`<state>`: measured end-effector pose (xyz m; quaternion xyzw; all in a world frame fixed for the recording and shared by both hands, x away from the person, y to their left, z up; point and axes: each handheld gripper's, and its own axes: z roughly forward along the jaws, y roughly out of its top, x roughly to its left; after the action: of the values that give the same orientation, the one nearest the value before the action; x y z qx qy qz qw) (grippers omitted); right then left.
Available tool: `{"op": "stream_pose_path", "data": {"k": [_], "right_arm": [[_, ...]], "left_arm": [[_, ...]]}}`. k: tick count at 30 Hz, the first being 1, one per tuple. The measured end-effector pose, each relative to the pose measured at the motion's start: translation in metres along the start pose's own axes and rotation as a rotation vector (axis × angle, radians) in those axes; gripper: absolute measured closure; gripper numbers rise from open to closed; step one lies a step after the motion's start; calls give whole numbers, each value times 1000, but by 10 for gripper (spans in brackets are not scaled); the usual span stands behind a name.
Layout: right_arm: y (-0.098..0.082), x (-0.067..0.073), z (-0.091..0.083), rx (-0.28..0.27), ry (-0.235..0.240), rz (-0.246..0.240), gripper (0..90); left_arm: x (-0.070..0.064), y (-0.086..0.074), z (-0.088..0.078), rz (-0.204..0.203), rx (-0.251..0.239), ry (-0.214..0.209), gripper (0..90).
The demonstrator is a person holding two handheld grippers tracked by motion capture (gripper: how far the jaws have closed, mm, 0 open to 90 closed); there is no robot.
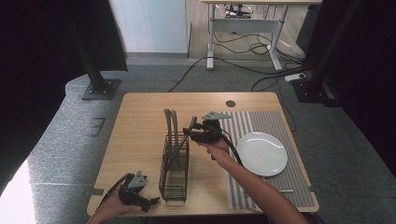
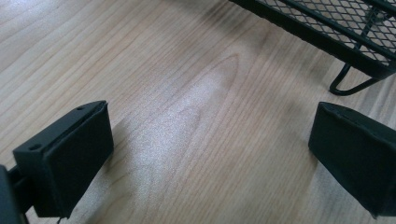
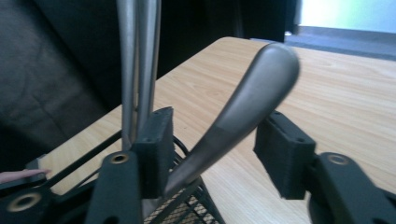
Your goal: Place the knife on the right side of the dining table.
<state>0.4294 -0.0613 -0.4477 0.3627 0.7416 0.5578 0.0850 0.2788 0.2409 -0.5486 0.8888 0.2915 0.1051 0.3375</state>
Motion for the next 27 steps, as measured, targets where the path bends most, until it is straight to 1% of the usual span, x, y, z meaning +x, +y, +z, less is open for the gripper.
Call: {"op": "stream_pose_path", "data": {"k": [1, 2, 3, 4, 6, 8, 9, 10, 12, 13, 15, 18, 20, 22, 23, 25, 26, 27], "right_arm": [[0, 0, 0, 0, 0, 0, 496], [0, -1, 1, 5, 21, 13, 521], [-1, -3, 3, 8, 58, 39, 555], [-2, -4, 4, 13, 71, 50, 563], [-2, -5, 4, 13, 80, 58, 568], [-2, -6, 4, 12, 95, 82, 588], [-1, -9, 3, 3, 113, 107, 612], [-1, -10, 2, -2, 117, 115, 624], [-1, -10, 2, -1, 121, 116, 639], [0, -9, 1, -5, 118, 95, 671], [0, -8, -1, -14, 112, 86, 709], [1, -8, -1, -13, 105, 81, 711], [1, -9, -2, -13, 117, 100, 725], [1, -9, -2, -16, 125, 103, 734], [1, -9, -3, -21, 137, 103, 746], [4, -6, -6, -51, 165, 94, 771], [4, -6, -6, -51, 165, 94, 771], [6, -5, -9, -72, 173, 104, 787]], "left_arm": [[0, 0, 0, 0, 0, 0, 0], [0, 0, 0, 0, 0, 0, 0], [0, 0, 0, 0, 0, 0, 0], [0, 0, 0, 0, 0, 0, 0], [0, 0, 0, 0, 0, 0, 0], [0, 0, 0, 0, 0, 0, 0], [0, 0, 0, 0, 0, 0, 0], [0, 0, 0, 0, 0, 0, 0], [0, 0, 0, 0, 0, 0, 0], [0, 0, 0, 0, 0, 0, 0], [0, 0, 0, 0, 0, 0, 0], [0, 0, 0, 0, 0, 0, 0], [0, 0, 0, 0, -1, 0, 0], [0, 0, 0, 0, 0, 0, 0], [0, 0, 0, 0, 0, 0, 0], [0, 0, 0, 1, 0, 0, 0], [0, 0, 0, 1, 0, 0, 0], [0, 0, 0, 2, 0, -1, 0]]}}
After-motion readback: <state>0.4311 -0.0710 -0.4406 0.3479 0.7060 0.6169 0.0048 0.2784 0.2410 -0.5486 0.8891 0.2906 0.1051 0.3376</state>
